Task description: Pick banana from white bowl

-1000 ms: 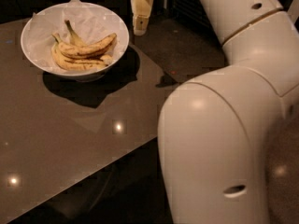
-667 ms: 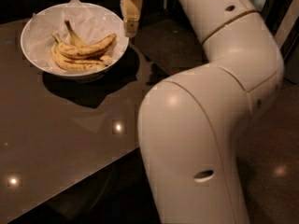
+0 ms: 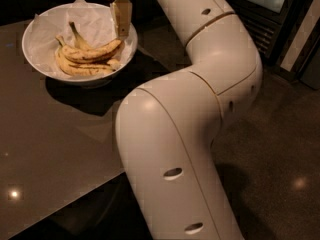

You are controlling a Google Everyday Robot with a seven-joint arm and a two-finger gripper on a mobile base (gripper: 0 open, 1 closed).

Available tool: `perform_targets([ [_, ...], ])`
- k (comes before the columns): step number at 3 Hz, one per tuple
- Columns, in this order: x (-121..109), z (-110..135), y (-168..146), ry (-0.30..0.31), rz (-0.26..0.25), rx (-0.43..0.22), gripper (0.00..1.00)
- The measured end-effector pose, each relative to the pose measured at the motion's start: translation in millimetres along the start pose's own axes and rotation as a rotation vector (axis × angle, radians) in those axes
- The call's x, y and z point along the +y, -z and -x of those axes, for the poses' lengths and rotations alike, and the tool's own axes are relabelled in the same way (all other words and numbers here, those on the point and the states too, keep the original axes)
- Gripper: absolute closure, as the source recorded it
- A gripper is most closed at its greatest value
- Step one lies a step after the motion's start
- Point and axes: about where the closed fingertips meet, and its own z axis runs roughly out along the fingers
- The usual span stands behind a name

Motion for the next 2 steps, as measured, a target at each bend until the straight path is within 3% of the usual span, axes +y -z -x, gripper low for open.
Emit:
perform_targets([
  [1, -3.0, 12.8, -8.8, 0.012, 0.011, -0.019, 0.28],
  [2, -1.4, 21.3, -14.8, -0.012, 0.027, -0.060, 0.27],
])
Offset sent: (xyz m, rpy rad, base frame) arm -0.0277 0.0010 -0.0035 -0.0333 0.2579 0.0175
